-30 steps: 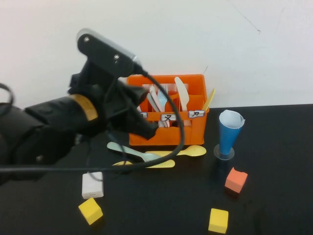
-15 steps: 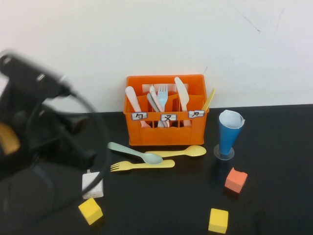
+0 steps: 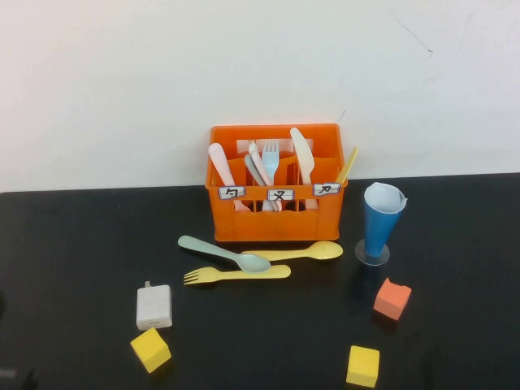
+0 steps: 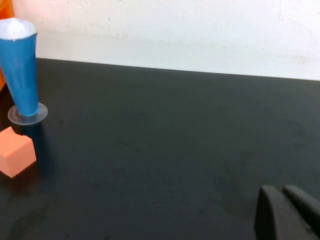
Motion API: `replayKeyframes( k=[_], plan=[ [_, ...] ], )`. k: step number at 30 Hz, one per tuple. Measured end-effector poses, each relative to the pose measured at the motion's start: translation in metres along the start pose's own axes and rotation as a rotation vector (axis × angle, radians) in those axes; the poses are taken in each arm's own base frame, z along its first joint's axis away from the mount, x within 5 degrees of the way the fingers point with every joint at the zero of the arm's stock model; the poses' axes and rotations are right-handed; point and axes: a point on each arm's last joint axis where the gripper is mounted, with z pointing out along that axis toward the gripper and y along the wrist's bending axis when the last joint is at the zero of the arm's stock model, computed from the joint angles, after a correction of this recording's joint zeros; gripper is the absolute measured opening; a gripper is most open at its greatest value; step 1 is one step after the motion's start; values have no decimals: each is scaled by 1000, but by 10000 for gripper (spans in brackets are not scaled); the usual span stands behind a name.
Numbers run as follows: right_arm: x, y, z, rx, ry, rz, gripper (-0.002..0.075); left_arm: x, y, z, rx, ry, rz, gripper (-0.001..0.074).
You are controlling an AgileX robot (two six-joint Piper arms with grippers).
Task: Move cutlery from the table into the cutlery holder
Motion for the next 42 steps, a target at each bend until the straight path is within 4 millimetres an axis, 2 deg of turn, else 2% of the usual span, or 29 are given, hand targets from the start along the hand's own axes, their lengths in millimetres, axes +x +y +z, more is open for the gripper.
replayKeyframes(
  k=[6,11,22,30,42],
  plan=[
    [0,0,0,0,0,0,-3,29,12,-19,-100,-38,-49,-1],
    [0,0,0,0,0,0,-3,53,14,-26,-118,-45,-59,-1],
    [0,0,0,0,0,0,-3,70,15,-38,-136,37,-84,-1],
    [0,0,0,0,0,0,-3,73,10,-39,-71,79,22,-1],
    [0,0,0,0,0,0,-3,73,9,-39,-64,79,41,-1]
  ],
)
